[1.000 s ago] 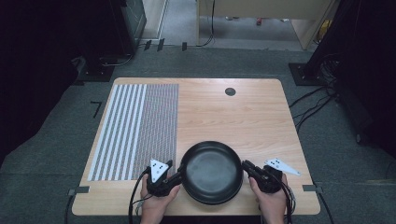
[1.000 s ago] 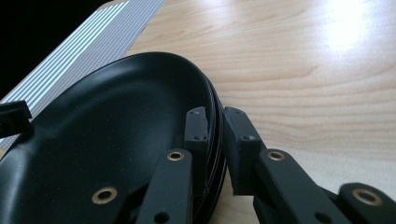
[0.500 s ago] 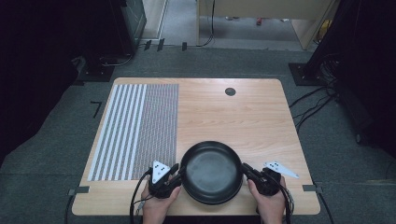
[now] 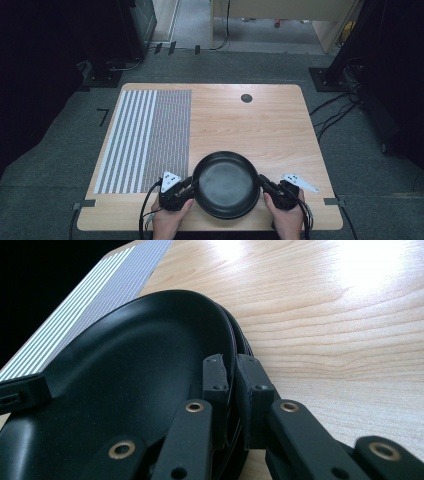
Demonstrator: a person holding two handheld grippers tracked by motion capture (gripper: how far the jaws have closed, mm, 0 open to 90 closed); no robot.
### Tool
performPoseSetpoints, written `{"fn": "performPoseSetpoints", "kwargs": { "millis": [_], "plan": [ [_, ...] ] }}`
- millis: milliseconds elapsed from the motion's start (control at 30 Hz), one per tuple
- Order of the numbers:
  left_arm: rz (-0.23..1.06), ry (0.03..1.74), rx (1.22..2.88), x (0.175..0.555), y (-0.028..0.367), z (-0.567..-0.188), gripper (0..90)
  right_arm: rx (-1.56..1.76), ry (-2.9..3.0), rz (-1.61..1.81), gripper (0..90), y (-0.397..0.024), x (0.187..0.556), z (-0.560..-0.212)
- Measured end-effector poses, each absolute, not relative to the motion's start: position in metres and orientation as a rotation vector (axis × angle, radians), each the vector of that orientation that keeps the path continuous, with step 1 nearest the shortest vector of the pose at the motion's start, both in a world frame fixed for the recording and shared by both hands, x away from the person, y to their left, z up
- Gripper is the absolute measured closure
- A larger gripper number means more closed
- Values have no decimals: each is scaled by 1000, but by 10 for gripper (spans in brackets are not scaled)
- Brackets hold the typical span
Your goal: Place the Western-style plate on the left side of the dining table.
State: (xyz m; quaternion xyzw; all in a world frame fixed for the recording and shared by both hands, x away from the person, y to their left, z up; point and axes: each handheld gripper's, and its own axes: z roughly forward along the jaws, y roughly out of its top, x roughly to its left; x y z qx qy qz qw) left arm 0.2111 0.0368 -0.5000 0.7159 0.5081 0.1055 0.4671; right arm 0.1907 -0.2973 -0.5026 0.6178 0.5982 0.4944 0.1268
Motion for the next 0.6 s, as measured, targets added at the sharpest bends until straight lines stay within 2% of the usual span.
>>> {"fn": "performPoseSetpoints", "kwargs": {
  "millis": [267, 600],
  "plan": [
    [178, 1269, 1727, 216, 42, -500, 690, 1850, 1715, 1518, 858, -300, 193, -506],
    [217, 1281, 1706, 213, 56, -489, 704, 1828, 1771, 1552, 851, -287, 193, -510]
  ]
}}
